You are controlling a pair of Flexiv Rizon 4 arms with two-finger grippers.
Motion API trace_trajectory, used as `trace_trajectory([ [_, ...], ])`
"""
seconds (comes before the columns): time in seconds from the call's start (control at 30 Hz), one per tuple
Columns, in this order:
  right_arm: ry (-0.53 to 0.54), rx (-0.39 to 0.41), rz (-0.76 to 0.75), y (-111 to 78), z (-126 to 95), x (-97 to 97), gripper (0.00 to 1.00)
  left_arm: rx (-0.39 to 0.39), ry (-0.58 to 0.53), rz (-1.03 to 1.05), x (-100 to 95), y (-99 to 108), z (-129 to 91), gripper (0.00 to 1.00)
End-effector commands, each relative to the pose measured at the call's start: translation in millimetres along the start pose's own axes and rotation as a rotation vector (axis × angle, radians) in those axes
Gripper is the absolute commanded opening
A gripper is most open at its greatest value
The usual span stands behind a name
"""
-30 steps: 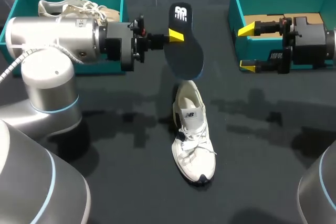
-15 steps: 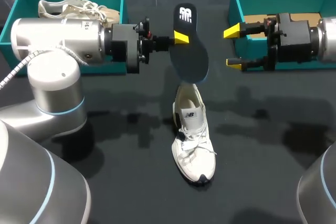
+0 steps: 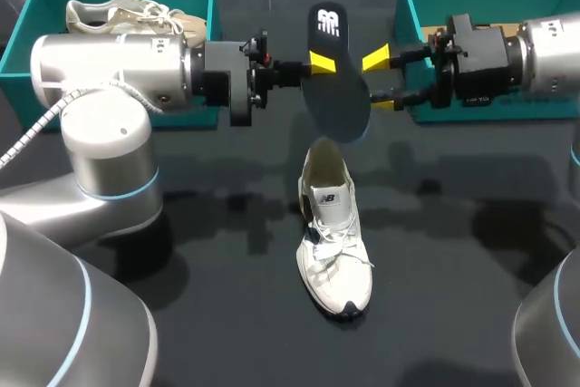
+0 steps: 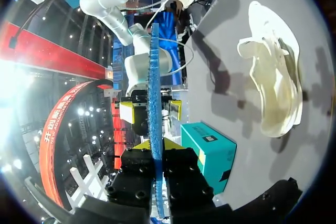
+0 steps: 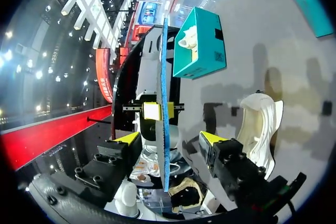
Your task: Take the shoe out of the shoebox, open the shoe tongue, remove and reinsert the insole, then place the shoe into the shoebox
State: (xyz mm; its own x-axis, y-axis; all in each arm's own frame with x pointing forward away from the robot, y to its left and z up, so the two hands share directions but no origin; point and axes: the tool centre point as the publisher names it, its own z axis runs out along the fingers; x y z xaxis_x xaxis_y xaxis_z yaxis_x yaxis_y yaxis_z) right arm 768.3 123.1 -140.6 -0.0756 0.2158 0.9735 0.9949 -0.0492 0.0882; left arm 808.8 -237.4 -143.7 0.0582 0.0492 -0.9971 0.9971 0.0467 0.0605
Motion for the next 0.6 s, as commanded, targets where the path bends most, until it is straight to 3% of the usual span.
trace_trajectory([
  [0.03, -0.001, 0.011, -0.004, 3.8, 7, -0.2, 0.49, -0.001, 0.001, 0.003, 1.1, 4, 9, 0.00],
  [0.6, 0.016, 0.048, -0.026, -3.6, 18, -1.1, 0.42, 0.006, 0.001, 0.012, 1.9, 11, 19, 0.00],
])
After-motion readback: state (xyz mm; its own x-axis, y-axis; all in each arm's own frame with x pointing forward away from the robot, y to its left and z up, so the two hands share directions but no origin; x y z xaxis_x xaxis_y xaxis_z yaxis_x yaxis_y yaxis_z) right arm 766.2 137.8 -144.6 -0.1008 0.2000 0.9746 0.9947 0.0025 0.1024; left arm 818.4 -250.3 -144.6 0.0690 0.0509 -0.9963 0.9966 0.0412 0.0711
